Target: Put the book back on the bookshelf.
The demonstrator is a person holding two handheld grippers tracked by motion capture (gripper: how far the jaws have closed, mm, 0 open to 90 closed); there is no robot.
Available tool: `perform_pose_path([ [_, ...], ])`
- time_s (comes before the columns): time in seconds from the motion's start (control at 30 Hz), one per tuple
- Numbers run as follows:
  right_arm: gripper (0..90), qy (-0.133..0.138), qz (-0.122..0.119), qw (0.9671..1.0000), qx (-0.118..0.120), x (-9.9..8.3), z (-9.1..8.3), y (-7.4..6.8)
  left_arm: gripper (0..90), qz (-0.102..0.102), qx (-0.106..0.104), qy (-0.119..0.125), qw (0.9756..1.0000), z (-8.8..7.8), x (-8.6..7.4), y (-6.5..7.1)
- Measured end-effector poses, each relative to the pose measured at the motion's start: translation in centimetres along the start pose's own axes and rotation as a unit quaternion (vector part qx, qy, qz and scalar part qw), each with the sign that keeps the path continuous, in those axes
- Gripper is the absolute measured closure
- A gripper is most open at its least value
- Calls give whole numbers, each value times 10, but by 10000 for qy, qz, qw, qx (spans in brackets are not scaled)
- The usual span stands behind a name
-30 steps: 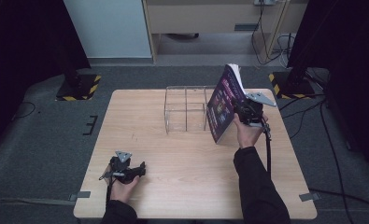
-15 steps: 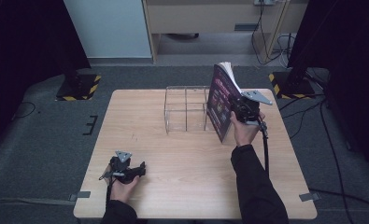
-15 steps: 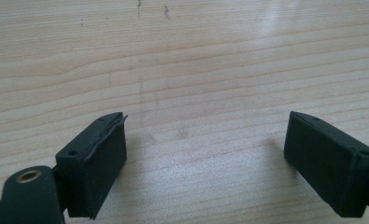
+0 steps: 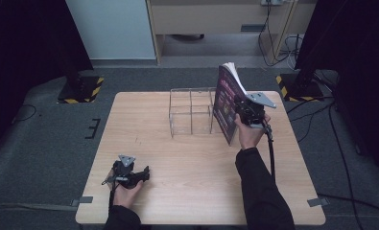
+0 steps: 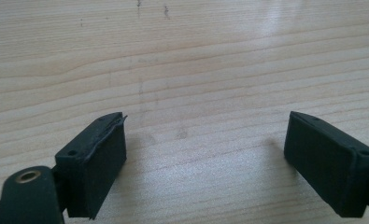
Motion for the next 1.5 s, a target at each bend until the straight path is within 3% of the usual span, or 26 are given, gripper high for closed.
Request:
perform_pose_path([
  [0.17,744,19,-138,9999,-17,1,-4,1,122,1,1,2,10000,0,0,0],
  [0.43,694,-45,-144,9999,-10,0,-8,7,122,-4,-2,-3,10000,0,0,0],
  [0.7,785,-126,-122,9998,9,-5,-6,12,122,-3,-2,-2,10000,0,0,0],
  [0.9,819,-59,-156,9999,46,0,-7,6,122,2,1,1,10000,0,0,0],
  [1.13,827,4,-374,9993,85,2,-5,-1,121,1,0,2,10000,0,0,0],
  [1.5,818,17,-490,9987,112,0,-6,-3,121,-1,1,0,10000,0,0,0],
])
Point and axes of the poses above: each handheld gripper's, and its own axes: z roughly forward along the jaws, x roughly out of its top, y roughly to its right, the point moved 2 cm from there along z, roughly forward along the jaws, and after that the axes turned 7 degrees about -x, right-handed, at the moved point
